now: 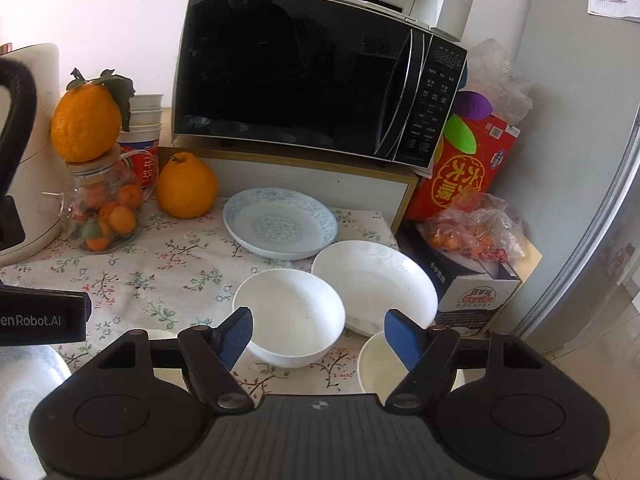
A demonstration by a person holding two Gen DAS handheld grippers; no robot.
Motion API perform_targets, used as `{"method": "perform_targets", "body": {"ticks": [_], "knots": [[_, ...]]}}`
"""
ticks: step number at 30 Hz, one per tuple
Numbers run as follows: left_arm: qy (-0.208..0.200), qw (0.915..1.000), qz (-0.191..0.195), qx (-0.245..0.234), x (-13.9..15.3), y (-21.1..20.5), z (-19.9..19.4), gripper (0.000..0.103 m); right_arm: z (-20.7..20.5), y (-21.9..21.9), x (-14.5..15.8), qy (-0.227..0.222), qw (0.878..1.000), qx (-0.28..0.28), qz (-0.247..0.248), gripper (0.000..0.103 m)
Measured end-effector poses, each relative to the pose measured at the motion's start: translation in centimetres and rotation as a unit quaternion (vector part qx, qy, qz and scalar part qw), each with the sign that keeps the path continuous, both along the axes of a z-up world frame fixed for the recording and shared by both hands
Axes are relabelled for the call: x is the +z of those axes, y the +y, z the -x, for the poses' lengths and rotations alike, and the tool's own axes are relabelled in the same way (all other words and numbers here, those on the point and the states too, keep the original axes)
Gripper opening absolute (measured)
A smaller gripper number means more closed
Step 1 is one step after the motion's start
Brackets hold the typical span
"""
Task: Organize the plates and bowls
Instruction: 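Move both grippers to the small blue-patterned plate by the microwave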
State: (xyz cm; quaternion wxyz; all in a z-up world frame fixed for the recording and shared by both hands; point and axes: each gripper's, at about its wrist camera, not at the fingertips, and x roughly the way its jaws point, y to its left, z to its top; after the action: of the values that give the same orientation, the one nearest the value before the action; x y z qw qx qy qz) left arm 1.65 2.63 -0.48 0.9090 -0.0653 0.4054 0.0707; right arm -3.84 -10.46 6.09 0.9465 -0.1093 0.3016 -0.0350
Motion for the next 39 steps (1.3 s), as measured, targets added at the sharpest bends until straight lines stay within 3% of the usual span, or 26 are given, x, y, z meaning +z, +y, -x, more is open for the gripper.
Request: {"method": "perform_targets", "body": {"ticks": [5, 12, 17, 19, 24, 28, 32, 36, 39], "knots": [[-0.007, 0.9999, 0.011, -0.004, -0.3, -0.7, -2.7, 0.087, -1.1, -0.8, 0.0, -0.018, 1.000, -0.020, 0.016, 0.071], [0.001, 0.9999, 0.013, -0.003, -1.1, -1.6, -7.1, 0.087, -3.8, -2.5, -0.4, -0.010, 0.999, -0.036, -0.005, 0.071], [0.006, 0.9996, 0.027, 0.002, -1.8, -1.4, -12.1, 0.086, -8.5, -6.0, -0.3, 0.021, 0.992, -0.034, -0.117, 0.071], [0.014, 0.9989, 0.044, 0.006, -2.4, -1.1, -13.9, 0.083, -10.9, -7.9, -0.5, 0.039, 0.984, -0.033, -0.169, 0.071], [0.029, 0.9943, 0.100, 0.019, -4.1, -0.3, -17.7, 0.074, -16.7, -11.0, -1.9, 0.071, 0.950, -0.039, -0.303, 0.071], [0.027, 0.9906, 0.133, 0.013, -5.4, -0.8, -19.5, 0.068, -20.5, -10.5, -3.1, 0.084, 0.938, -0.026, -0.336, 0.071], [0.049, 0.9858, 0.160, 0.015, -7.8, -1.2, -21.2, 0.058, -22.2, -9.5, -5.3, 0.128, 0.912, 0.003, -0.390, 0.063], [0.057, 0.9769, 0.203, 0.034, -10.3, -0.9, -22.0, 0.050, -23.2, -9.0, -7.4, 0.161, 0.906, -0.015, -0.392, 0.056], [0.044, 0.9759, 0.213, 0.021, -10.2, -1.6, -22.4, 0.041, -23.3, -9.4, -8.3, 0.177, 0.889, -0.027, -0.421, 0.051]]}}
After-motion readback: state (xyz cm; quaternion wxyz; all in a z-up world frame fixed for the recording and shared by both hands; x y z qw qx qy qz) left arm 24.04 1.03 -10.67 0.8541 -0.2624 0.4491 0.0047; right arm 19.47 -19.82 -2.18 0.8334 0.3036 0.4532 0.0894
